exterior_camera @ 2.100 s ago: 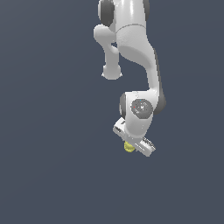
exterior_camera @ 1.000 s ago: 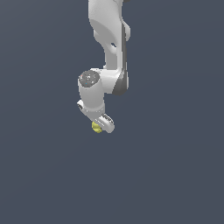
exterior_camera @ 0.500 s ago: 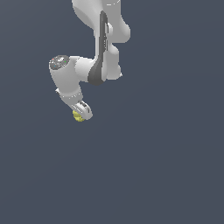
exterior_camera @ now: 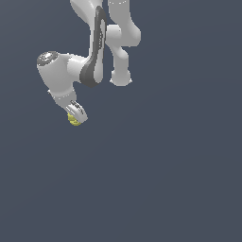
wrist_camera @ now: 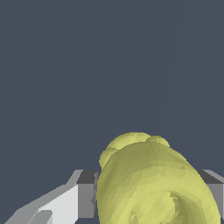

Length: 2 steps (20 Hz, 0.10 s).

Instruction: Pick up the object and move it to a goal position.

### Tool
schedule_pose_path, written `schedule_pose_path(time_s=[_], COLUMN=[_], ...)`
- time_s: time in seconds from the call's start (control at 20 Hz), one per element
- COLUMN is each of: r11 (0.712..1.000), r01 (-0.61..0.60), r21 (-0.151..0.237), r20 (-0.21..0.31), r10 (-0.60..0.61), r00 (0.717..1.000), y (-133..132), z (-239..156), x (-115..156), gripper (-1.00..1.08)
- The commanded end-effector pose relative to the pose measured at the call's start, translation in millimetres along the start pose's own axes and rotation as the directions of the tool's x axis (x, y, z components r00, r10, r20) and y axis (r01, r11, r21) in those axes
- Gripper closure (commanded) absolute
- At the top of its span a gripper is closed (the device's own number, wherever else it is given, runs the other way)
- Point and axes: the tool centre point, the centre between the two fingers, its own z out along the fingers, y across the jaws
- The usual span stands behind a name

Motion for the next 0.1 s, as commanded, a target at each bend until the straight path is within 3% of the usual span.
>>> schedule_pose_path(time_s=[0.0,0.05], r11=[1.000,1.000], r01=[0.002,0.002], r21=[0.000,0.000], r20=[0.000,0.000], r10=[-0.002,-0.002], r00=[1.000,1.000], y=[3.7,3.8], z=[-1.2,-1.3], x=[1.8,2.0], gripper=[1.08,1.08])
